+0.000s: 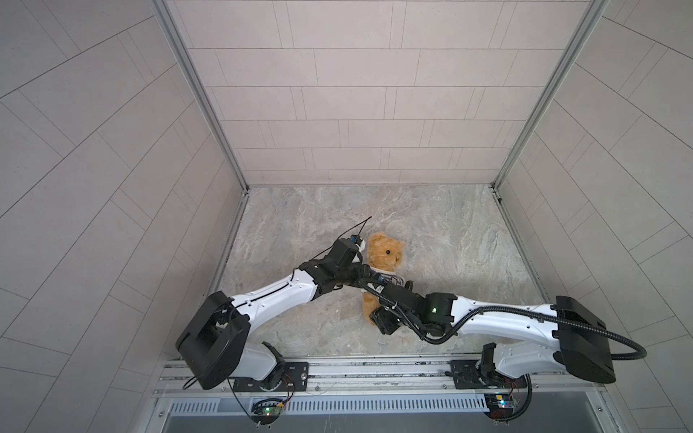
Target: Dress the teddy bear
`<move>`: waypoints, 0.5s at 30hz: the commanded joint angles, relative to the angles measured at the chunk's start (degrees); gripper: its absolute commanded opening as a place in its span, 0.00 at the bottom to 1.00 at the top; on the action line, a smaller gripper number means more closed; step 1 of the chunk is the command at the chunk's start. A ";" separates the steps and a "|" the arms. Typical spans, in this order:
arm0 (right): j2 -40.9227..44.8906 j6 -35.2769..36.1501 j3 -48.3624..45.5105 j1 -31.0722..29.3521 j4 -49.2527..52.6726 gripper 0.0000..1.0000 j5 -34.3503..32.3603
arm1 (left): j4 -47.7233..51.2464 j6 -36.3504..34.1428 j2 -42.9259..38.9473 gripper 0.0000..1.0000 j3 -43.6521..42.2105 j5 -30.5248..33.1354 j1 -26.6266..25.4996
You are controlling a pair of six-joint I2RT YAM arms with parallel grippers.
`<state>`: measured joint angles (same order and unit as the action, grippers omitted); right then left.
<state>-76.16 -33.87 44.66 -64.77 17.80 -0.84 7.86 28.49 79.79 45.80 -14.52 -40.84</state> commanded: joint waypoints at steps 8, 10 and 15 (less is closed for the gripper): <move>6.05 -1.01 -3.83 2.46 5.72 0.43 -5.62 | -3.65 2.01 -4.28 0.49 -6.57 -2.47 0.50; 6.91 -1.00 -4.32 2.63 6.16 0.43 -5.73 | -4.76 3.05 -5.59 0.49 -8.12 -3.19 0.37; 9.76 -0.72 -3.94 3.16 7.92 0.50 -6.13 | -6.48 5.06 -8.13 0.49 -10.77 -3.23 -0.94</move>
<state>-68.69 -34.15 40.77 -62.11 23.29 -4.38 2.74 32.10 73.30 36.45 -17.43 -41.08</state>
